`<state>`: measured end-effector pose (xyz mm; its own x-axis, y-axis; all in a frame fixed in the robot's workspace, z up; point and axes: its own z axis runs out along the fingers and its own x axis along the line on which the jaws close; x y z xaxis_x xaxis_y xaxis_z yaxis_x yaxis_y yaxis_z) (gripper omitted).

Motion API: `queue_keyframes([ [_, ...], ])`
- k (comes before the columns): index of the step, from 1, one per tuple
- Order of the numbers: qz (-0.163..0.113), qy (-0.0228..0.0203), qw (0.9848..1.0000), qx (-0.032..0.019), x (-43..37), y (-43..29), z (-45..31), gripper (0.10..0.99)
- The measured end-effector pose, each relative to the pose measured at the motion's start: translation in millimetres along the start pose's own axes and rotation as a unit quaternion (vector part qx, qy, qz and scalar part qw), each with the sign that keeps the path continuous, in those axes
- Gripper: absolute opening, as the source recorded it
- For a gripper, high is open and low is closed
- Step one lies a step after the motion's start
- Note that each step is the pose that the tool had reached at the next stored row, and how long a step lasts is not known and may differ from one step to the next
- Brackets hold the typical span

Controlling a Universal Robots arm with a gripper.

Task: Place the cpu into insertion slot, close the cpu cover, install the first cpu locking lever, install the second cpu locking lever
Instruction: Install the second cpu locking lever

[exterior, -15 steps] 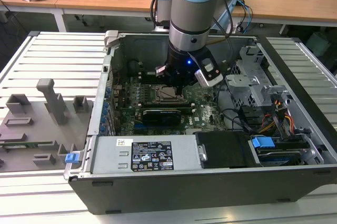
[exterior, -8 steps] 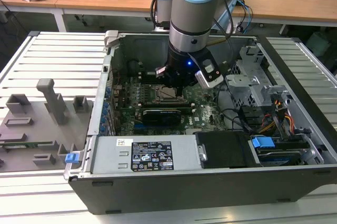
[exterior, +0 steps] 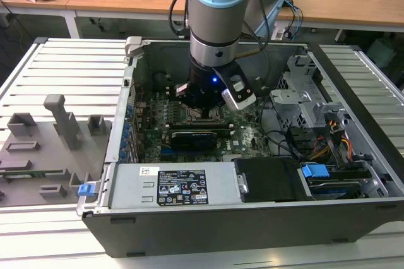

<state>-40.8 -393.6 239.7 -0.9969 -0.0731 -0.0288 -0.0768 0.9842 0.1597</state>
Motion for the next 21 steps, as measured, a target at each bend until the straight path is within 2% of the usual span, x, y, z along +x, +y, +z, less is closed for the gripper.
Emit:
queue_keyframes([
  [2,-0.003,0.0005,1.0000,-0.0001,11.9,0.6,1.3,0.106],
  [4,-0.004,0.0007,1.0000,-0.0006,16.3,0.8,2.5,0.106],
  [7,-0.008,0.0012,1.0000,-0.0023,20.4,-0.1,9.6,0.106],
  [21,-0.008,0.0011,1.0000,-0.0041,22.8,-0.3,11.8,0.106],
])
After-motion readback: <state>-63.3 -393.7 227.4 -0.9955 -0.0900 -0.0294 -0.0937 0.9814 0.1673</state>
